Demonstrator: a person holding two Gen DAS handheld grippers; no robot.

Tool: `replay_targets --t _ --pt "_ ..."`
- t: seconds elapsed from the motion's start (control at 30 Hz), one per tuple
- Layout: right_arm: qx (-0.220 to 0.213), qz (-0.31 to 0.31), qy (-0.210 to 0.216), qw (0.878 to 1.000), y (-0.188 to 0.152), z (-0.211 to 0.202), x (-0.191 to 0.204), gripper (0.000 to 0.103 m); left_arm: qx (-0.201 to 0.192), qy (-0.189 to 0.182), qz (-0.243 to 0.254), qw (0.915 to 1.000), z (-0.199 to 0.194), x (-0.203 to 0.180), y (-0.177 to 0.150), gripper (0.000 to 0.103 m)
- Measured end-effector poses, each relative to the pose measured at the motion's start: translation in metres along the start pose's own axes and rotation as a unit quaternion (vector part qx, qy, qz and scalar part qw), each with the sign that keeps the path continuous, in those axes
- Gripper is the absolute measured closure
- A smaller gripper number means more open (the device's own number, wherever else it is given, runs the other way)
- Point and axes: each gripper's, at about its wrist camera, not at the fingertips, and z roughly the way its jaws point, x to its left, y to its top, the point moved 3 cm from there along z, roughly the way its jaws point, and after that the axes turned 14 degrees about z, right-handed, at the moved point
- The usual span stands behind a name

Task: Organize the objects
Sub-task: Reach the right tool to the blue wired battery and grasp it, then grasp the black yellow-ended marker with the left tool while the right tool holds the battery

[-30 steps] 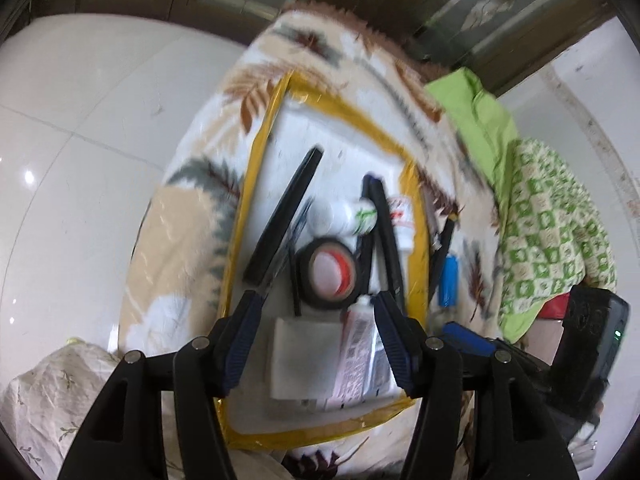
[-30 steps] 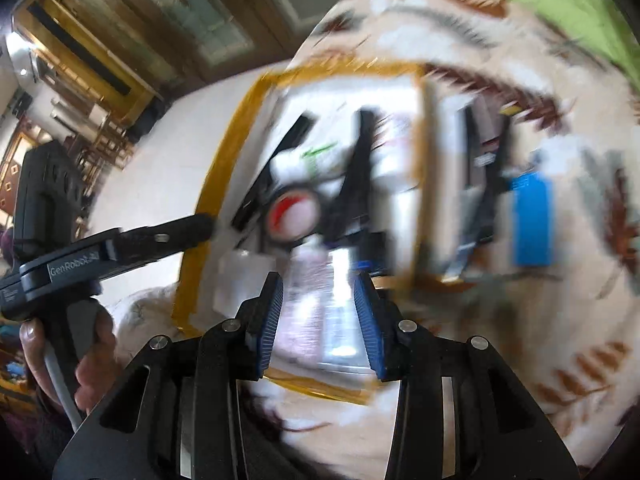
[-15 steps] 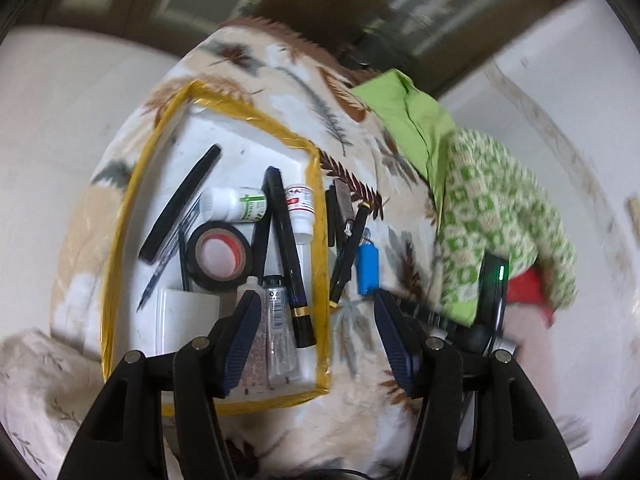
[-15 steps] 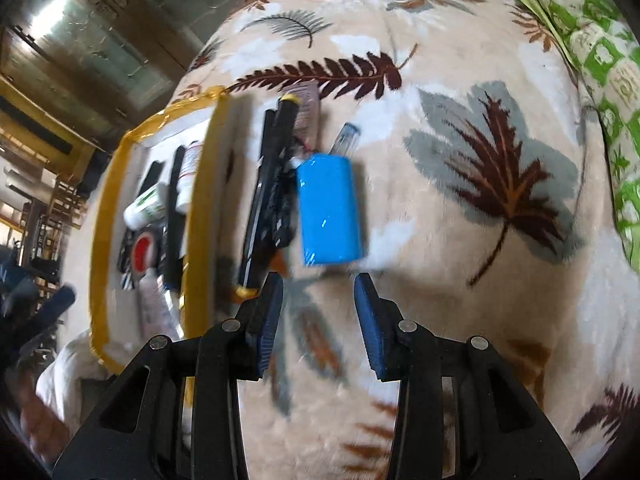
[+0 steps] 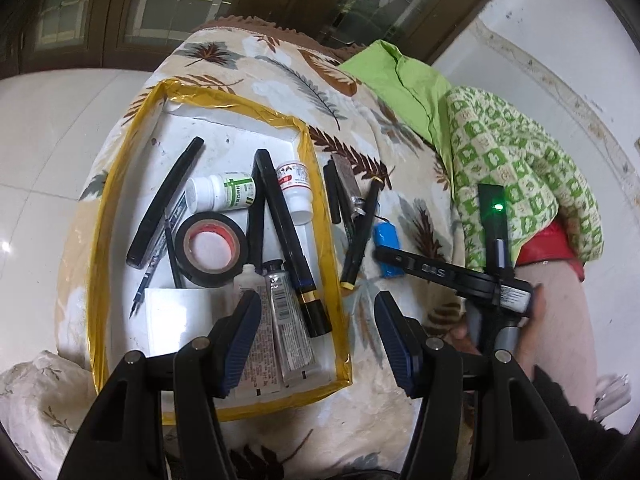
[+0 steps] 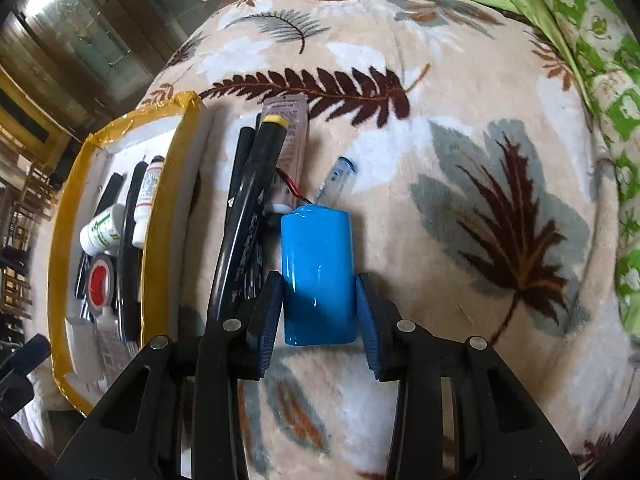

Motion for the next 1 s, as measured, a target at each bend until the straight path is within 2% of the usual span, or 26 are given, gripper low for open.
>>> replay_targets --t 0.17,0.23,0.37,0.5,0.6,0.67,0.83,1.0 --pt "0.001 0.053 -0.028 0.998 -0.025 -0.024 -0.046 0.067 0.017 -0.006 0.017 0.9997 0.005 -0.014 0.003 0.044" --pt "0.008 0.072 -0.02 0.997 -0.036 -0.031 -0.064 0.067 0.027 -0.017 0.028 0.9991 0.011 -0.025 0.007 0.044" --pt "0.014 0.087 -0.007 0.996 -0.045 -0.039 -0.081 0.067 0.049 -0.005 0.088 0.9949 0.033 -0.056 0.018 0.044" --pt "0.018 0.094 0.01 0.995 -0.044 -0.036 -0.086 0.067 0.078 -0.009 0.142 0.9868 0.07 -0.088 0.032 0.044" --pt "0.019 0.097 0.018 0.995 -0.045 -0.035 -0.087 0.067 0.104 -0.011 0.193 0.9757 0.105 -0.108 0.041 0.044" --pt "0.019 0.096 0.024 0.995 -0.046 -0.036 -0.087 0.067 0.125 -0.007 0.21 0.9697 0.128 -0.114 0.046 0.044" --pt "0.024 0.106 0.043 0.993 -0.047 -0.037 -0.091 0.067 0.163 -0.015 0.226 0.9602 0.168 -0.119 0.049 0.044" --pt "0.023 0.099 0.038 0.994 -0.049 -0.035 -0.089 0.067 0.184 -0.034 0.202 0.9613 0.176 -0.107 0.036 0.046"
